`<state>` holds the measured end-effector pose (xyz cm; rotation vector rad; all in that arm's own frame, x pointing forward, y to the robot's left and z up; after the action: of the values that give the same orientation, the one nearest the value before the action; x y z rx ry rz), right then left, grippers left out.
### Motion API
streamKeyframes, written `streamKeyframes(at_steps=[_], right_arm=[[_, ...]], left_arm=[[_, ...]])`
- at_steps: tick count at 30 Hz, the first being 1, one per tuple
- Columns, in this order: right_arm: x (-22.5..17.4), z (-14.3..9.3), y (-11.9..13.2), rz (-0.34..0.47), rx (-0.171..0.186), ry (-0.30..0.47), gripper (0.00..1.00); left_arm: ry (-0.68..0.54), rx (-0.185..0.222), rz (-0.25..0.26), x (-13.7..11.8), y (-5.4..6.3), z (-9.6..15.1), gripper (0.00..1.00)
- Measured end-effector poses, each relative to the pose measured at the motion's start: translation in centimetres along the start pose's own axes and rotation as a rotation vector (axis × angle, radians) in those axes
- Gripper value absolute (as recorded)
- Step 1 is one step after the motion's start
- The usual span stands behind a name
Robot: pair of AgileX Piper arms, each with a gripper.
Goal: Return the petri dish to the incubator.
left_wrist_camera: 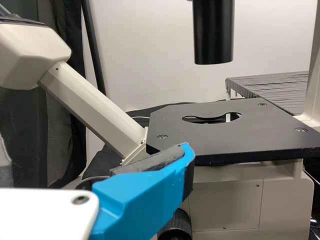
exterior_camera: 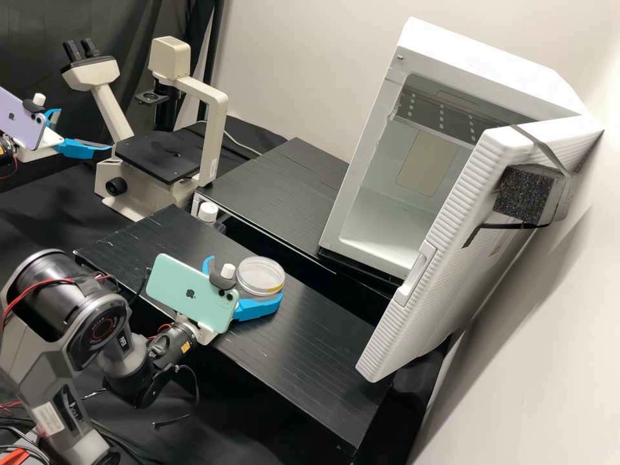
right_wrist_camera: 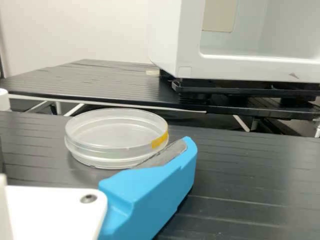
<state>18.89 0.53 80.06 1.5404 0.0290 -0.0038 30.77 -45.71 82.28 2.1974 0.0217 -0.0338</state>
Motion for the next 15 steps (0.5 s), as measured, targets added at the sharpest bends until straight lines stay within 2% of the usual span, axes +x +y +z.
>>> streamKeyframes(at_steps=[15], right_arm=[[1.3, 0.0, -0.6, 0.022, -0.002, -0.033, 1.0]], left_arm=[[0.0, 0.0, 0.0, 0.0, 0.0, 0.0, 1.0]])
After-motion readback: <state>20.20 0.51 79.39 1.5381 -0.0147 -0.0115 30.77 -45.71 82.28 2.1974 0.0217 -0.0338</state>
